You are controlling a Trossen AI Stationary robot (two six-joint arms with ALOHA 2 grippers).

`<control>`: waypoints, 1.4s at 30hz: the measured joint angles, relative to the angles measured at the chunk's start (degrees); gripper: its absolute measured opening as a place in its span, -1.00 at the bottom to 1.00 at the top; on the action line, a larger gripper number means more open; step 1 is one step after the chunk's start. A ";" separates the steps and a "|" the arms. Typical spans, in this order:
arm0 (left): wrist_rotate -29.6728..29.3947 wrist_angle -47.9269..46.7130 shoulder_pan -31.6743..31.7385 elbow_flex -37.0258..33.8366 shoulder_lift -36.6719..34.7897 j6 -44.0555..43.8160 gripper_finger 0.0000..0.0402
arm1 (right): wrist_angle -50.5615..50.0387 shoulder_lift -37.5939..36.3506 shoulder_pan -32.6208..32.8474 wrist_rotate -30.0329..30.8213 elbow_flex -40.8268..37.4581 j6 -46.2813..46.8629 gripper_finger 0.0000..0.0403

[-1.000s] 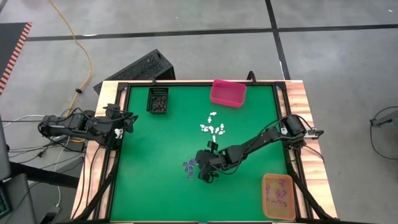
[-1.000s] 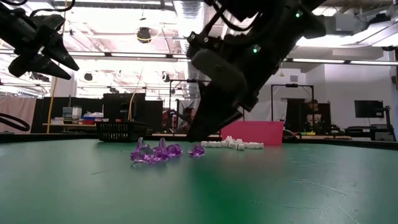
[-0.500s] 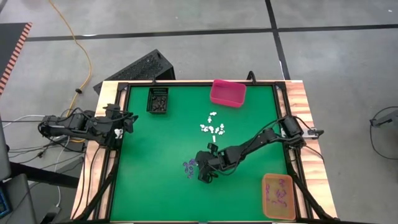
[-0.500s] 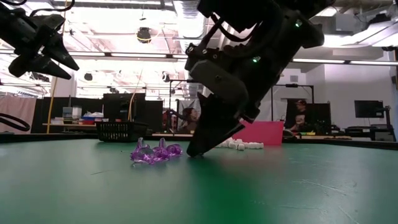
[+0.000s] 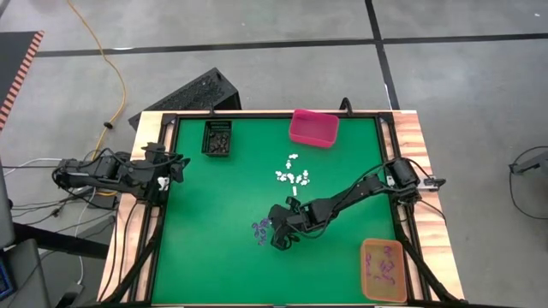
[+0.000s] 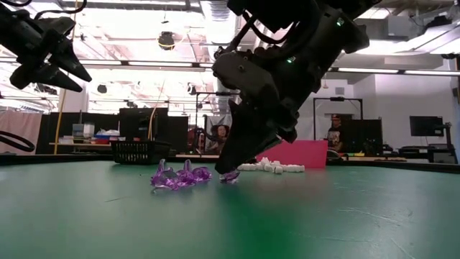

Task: Sort Halloween decoration
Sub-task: Put the pink witch hat toy into the orange bin

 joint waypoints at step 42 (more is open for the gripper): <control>0.20 -0.05 0.01 0.00 0.00 -0.13 -0.09 | -53.72 -32.27 36.45 -12.85 -0.19 64.38 -0.93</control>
